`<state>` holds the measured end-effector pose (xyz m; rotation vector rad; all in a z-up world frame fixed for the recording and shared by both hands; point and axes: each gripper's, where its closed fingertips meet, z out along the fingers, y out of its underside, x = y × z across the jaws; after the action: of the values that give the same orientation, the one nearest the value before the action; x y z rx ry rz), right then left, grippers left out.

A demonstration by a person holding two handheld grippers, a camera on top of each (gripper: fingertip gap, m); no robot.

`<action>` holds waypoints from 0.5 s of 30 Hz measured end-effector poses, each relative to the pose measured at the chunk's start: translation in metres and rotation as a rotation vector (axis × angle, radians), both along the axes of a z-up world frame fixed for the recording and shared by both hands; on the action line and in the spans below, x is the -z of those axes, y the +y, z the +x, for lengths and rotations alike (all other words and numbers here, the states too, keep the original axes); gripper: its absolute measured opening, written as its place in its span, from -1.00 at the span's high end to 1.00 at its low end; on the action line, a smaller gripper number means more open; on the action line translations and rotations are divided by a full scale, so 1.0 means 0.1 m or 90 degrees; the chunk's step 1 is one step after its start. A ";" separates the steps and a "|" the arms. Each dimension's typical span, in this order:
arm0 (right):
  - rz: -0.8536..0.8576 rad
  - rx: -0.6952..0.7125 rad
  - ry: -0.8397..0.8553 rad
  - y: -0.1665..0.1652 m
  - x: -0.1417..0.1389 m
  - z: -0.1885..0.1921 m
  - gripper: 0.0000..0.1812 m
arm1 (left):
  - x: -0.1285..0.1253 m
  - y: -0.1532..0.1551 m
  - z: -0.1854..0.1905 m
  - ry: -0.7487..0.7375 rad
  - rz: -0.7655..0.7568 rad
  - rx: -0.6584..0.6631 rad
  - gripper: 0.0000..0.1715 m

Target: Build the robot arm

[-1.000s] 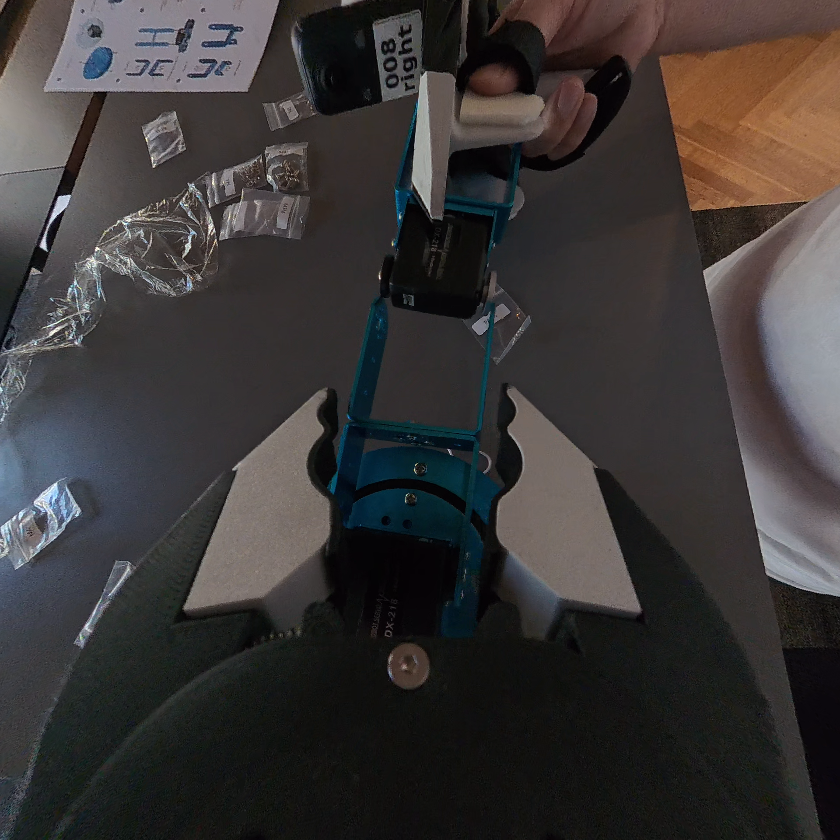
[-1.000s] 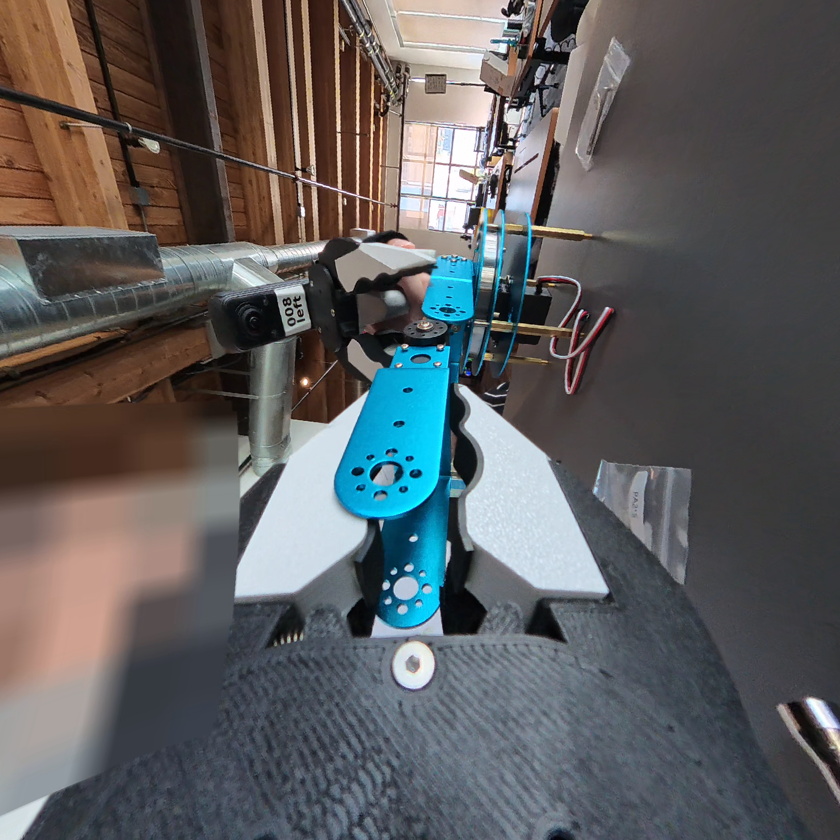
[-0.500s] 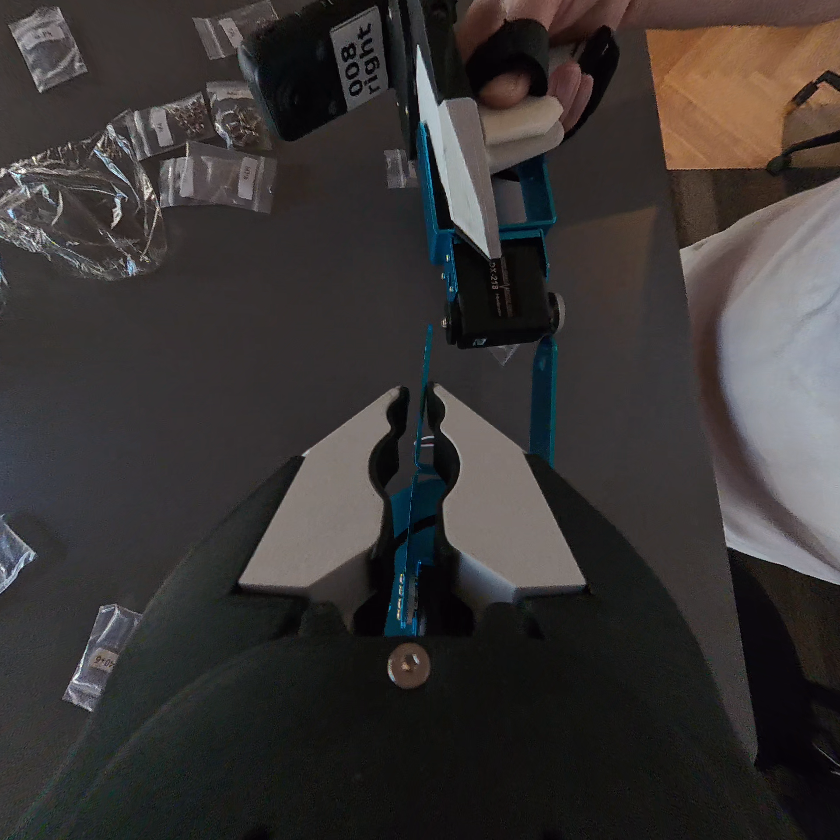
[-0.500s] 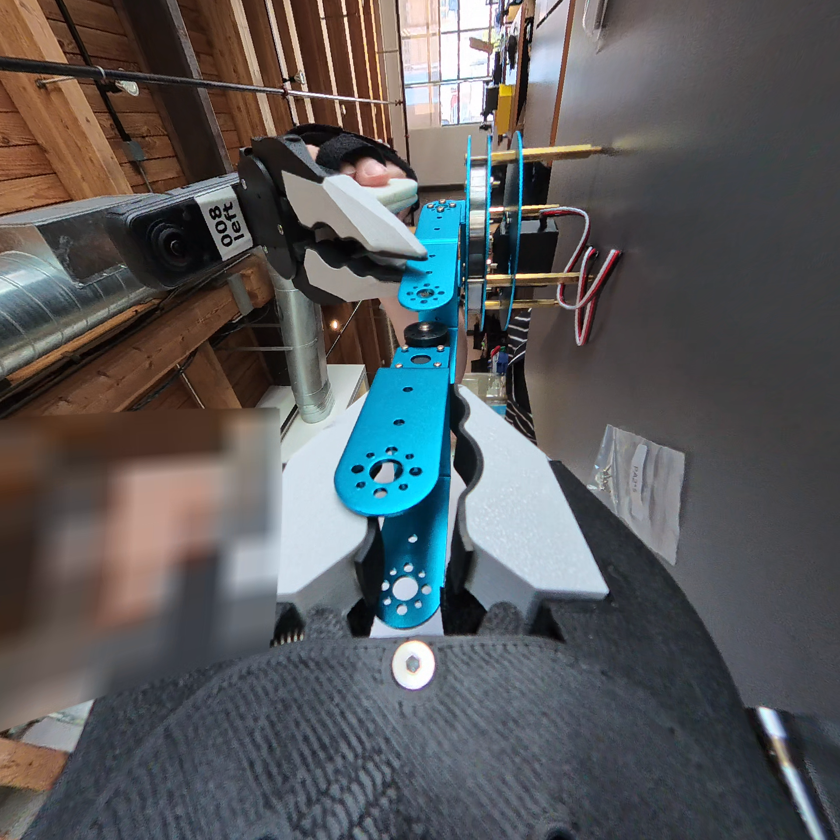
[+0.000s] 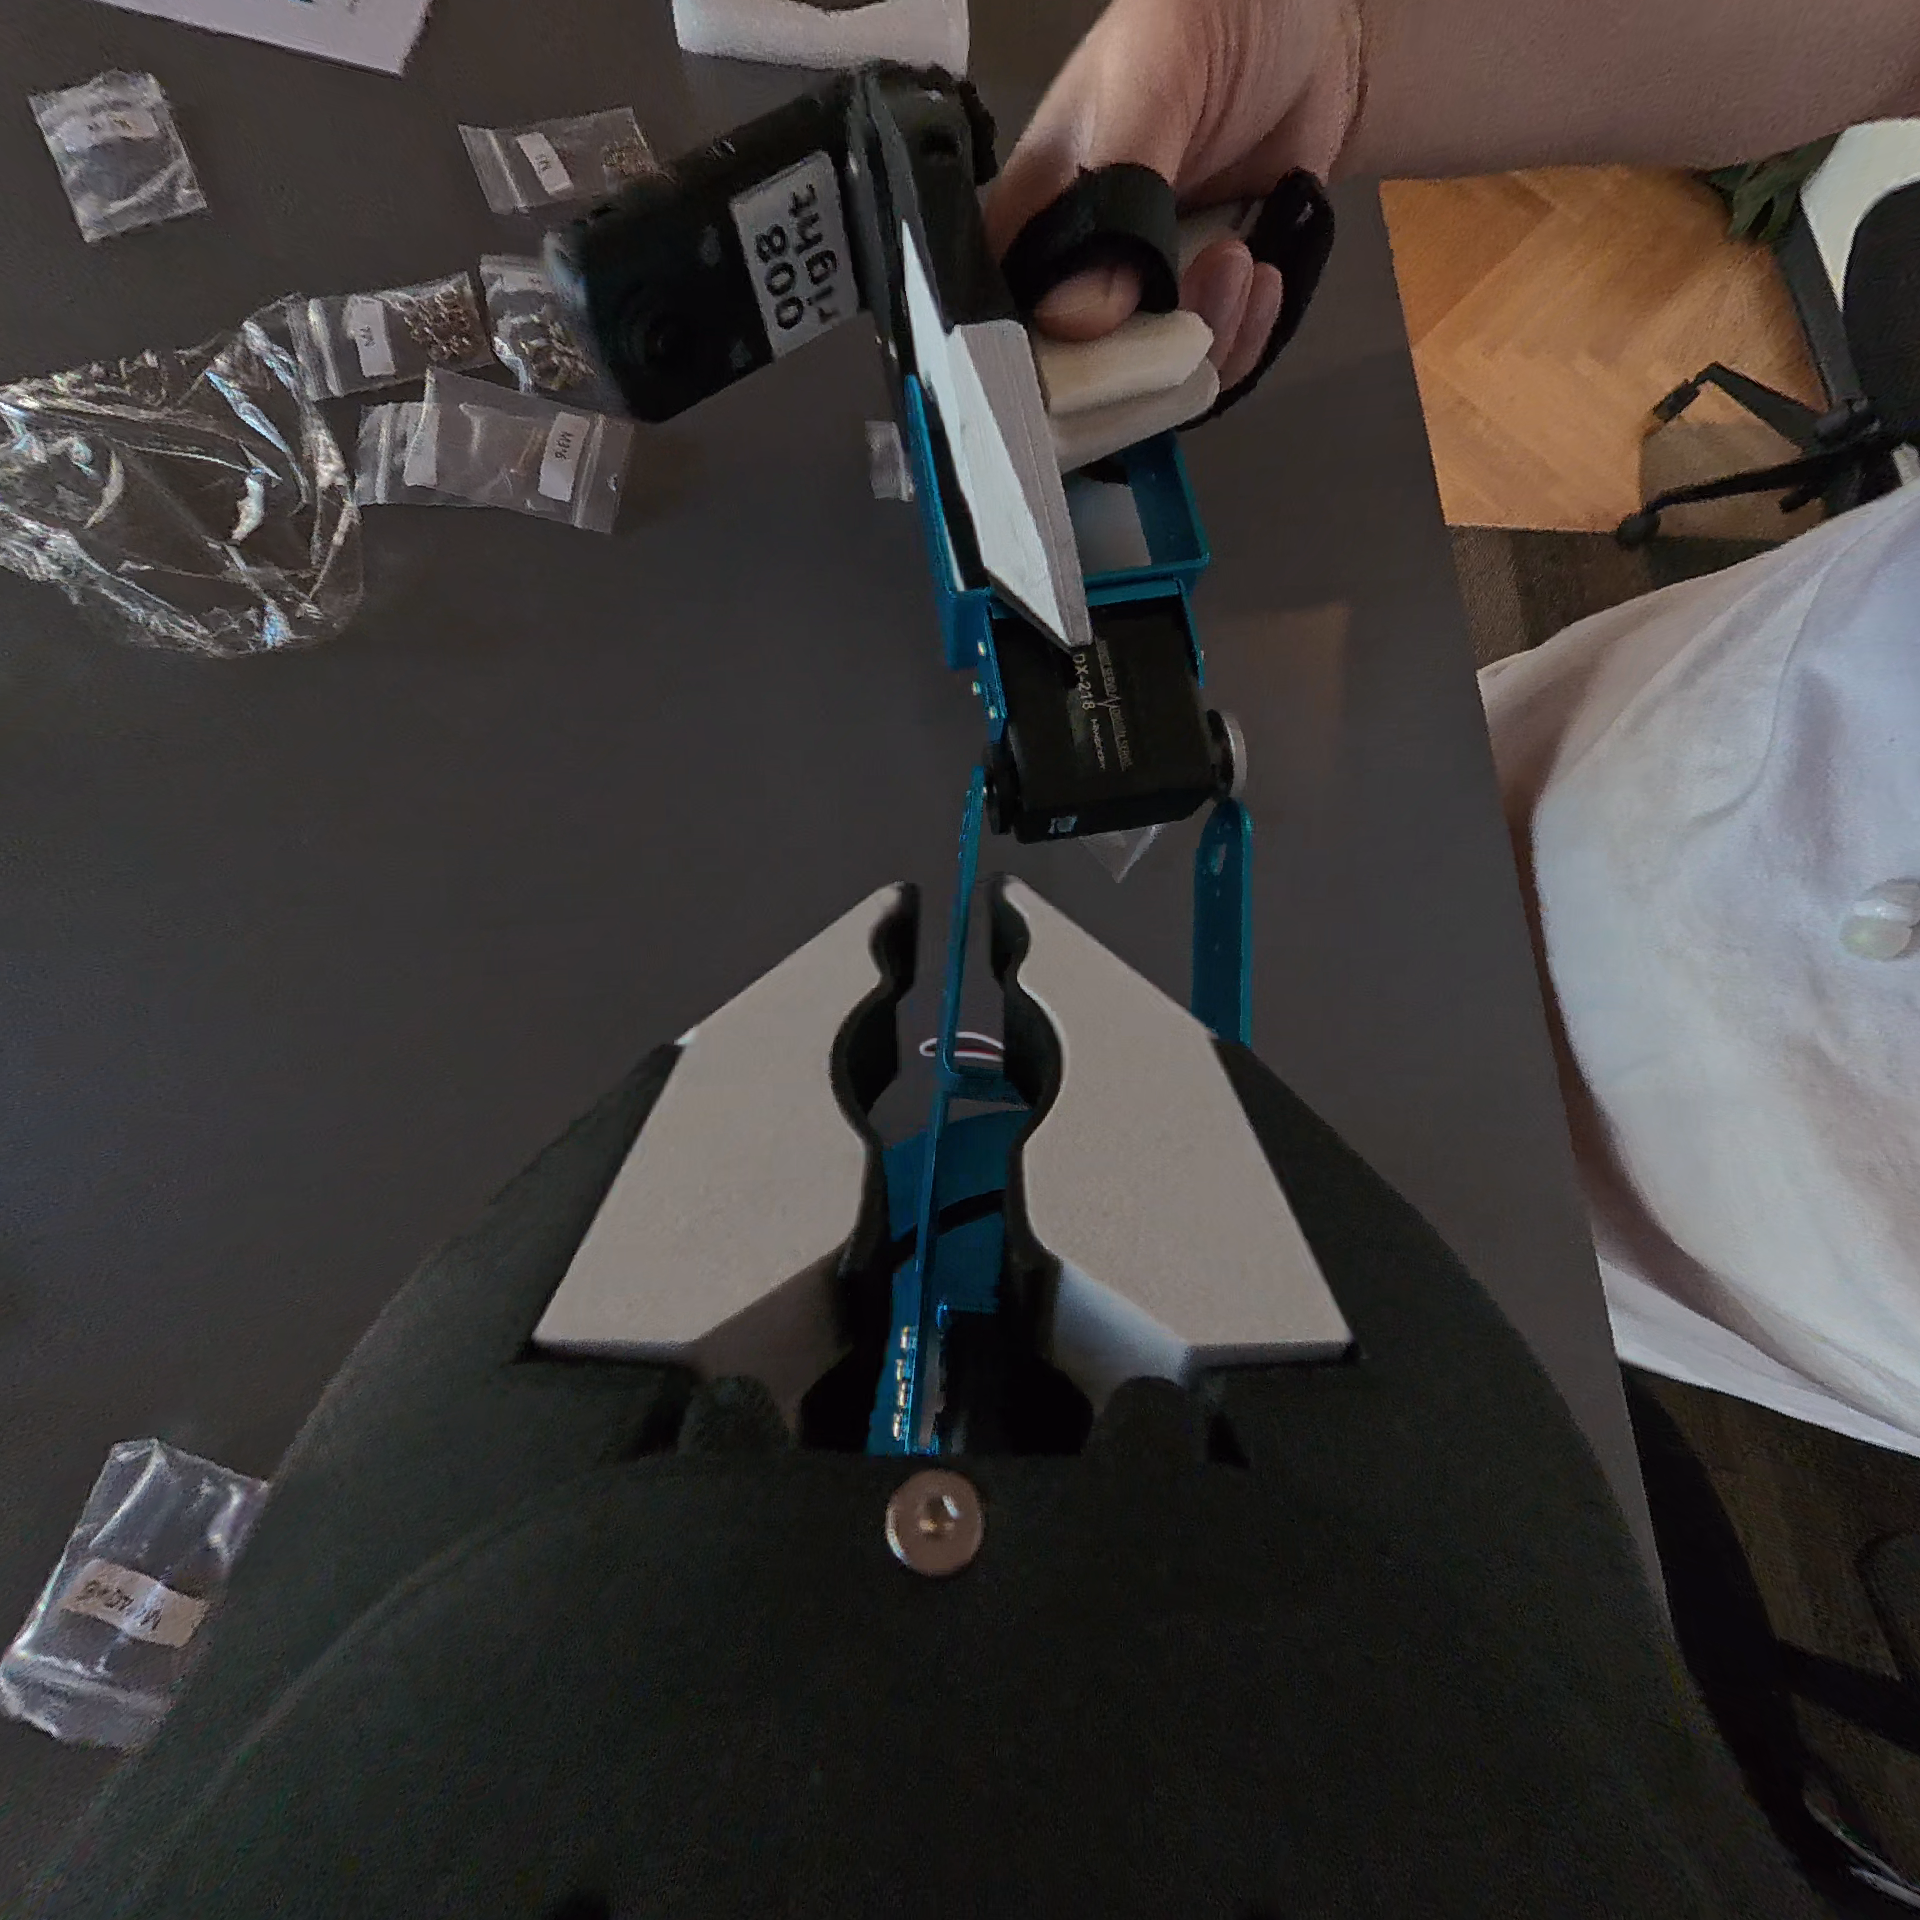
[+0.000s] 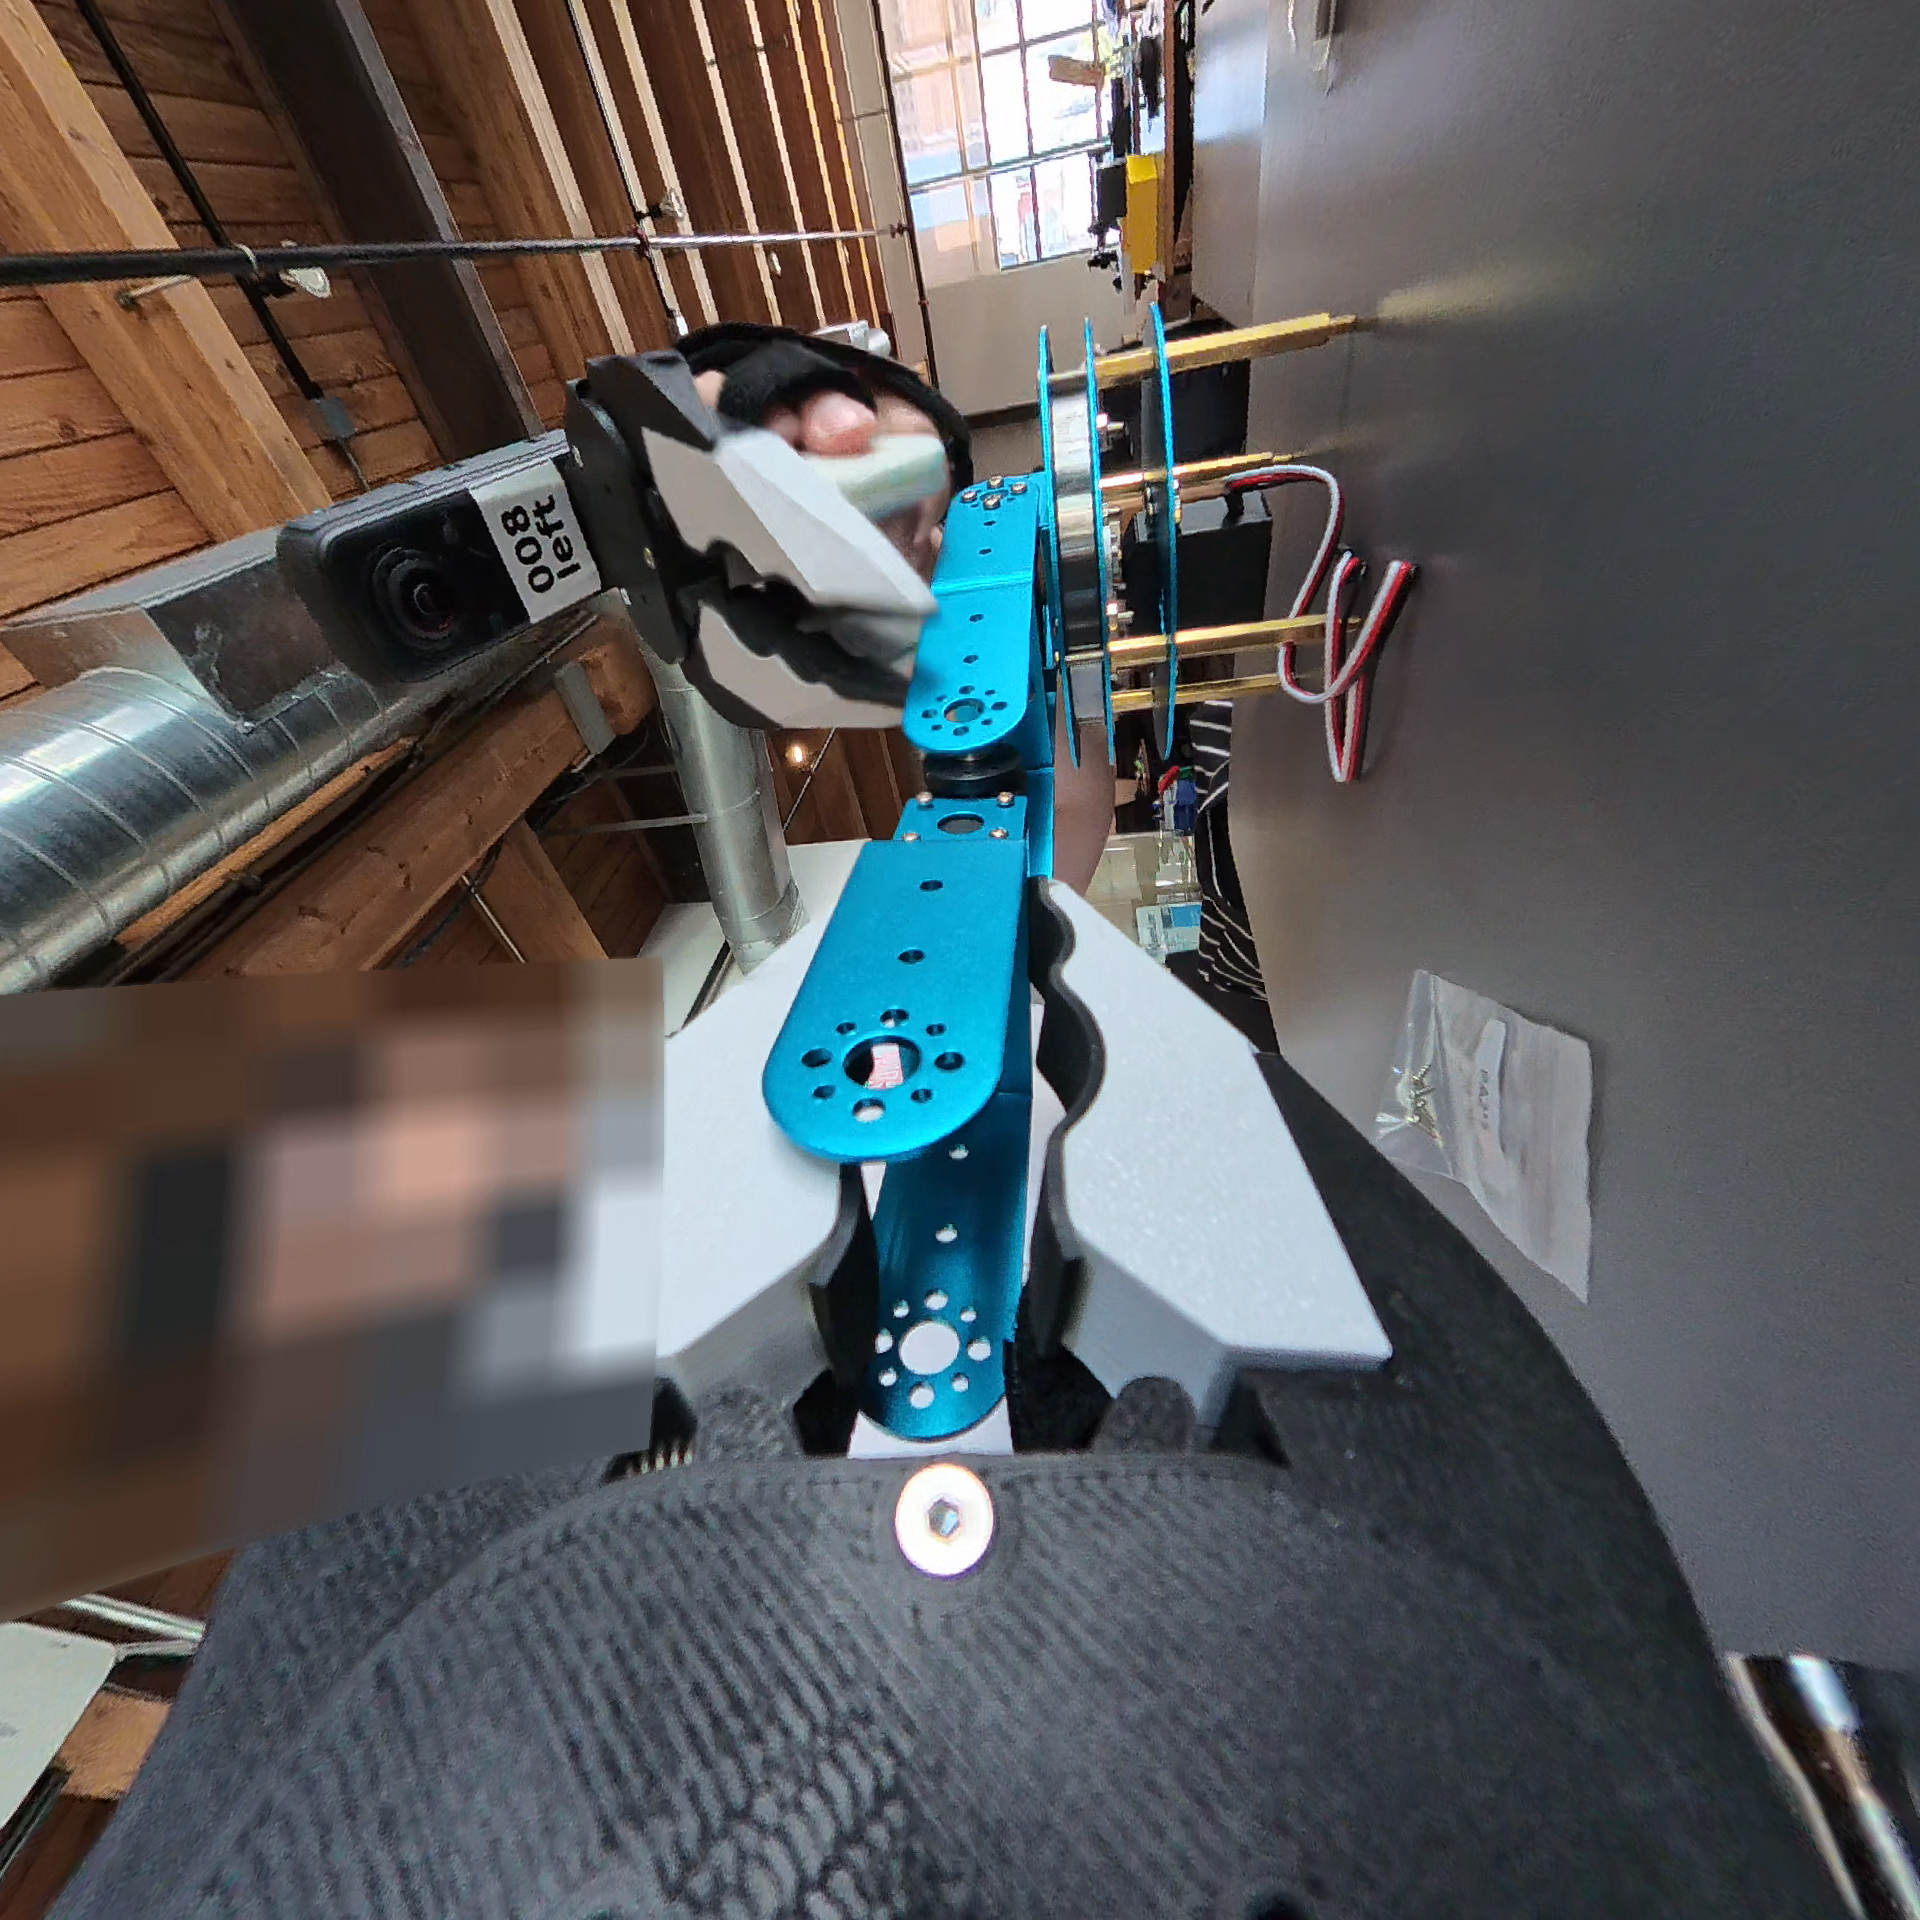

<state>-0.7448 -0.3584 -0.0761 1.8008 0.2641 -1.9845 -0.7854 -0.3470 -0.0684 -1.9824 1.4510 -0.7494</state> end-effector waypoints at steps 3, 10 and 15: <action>-0.007 0.007 0.005 0.00 -0.01 0.01 0.69 | -0.22 0.05 -0.04 -0.042 0.029 -0.048 0.50; -0.017 -0.001 0.006 0.00 0.01 0.00 0.62 | -0.28 -0.53 0.17 -0.030 0.036 0.011 0.69; -0.017 0.001 0.004 0.02 0.01 0.00 0.63 | 0.04 -0.56 0.24 0.066 0.062 0.004 0.84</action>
<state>-0.7450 -0.3567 -0.0766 1.7792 0.2379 -1.9862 -0.7609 -0.4027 -0.0723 -1.9681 1.5236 -0.5745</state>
